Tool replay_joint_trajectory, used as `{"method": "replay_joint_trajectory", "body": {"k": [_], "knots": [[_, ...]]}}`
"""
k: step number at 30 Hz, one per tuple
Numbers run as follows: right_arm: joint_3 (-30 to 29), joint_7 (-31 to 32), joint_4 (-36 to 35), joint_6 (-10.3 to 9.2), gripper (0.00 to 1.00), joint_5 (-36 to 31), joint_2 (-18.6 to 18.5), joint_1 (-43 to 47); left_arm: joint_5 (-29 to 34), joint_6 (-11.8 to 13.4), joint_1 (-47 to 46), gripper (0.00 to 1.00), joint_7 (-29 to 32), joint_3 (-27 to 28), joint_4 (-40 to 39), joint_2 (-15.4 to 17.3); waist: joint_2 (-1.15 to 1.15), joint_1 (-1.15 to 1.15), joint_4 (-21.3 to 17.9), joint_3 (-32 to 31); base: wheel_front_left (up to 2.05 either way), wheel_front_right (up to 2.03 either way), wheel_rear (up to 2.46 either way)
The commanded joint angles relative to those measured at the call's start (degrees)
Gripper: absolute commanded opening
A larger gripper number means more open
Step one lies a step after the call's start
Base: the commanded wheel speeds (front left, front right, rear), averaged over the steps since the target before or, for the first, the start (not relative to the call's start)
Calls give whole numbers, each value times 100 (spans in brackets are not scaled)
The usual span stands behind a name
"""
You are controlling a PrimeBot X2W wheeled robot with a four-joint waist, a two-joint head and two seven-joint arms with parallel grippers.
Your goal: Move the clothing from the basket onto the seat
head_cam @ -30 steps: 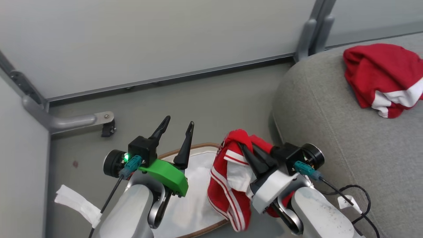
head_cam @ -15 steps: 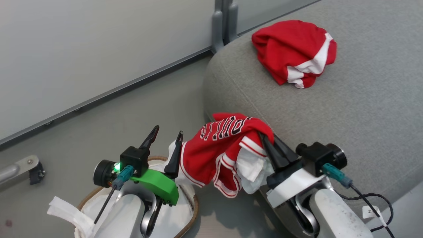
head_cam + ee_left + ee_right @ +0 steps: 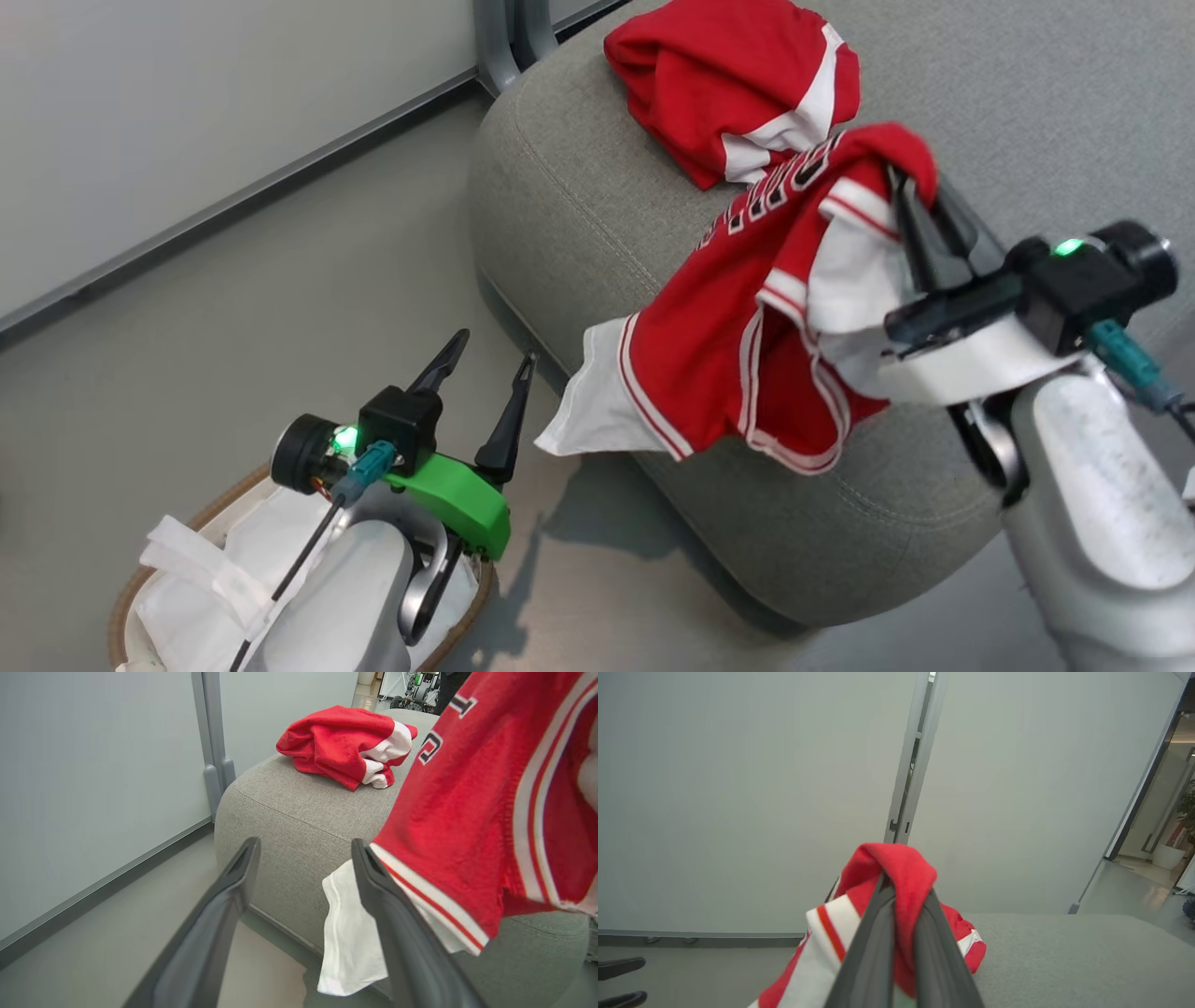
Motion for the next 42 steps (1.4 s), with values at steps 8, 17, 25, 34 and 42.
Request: {"method": "replay_joint_trajectory", "body": {"k": [8, 17, 25, 34, 42], "knots": [[-229, -14, 554, -8, 0, -295, -900, -2141, 50, -11, -218, 100, -5, 50, -276, 358, 0, 0, 119, 800, 0, 0, 0], [-833, -14, 1745, -8, 0, -791, -1091, -3523, -10, -12, -668, 100, -6, -265, -502, 574, 0, 0, 719, 1550, 0, 0, 0], [-1450, -11, 2841, -8, 0, -1139, -574, -3193, -105, -12, -1028, 100, -5, -408, -605, 686, 0, 0, 1054, 2020, 0, 0, 0], [-2483, -13, 3319, -8, 50, -1502, 18, -2308, -166, -13, -979, 100, -5, -335, -577, 713, 0, 0, 1155, 2000, 0, 0, 0], [-2607, -13, 2815, -8, 100, -1392, 269, -1530, -157, -10, -631, 100, -5, -52, -498, 485, 0, 0, 1213, 1424, 0, 0, 0]]}}
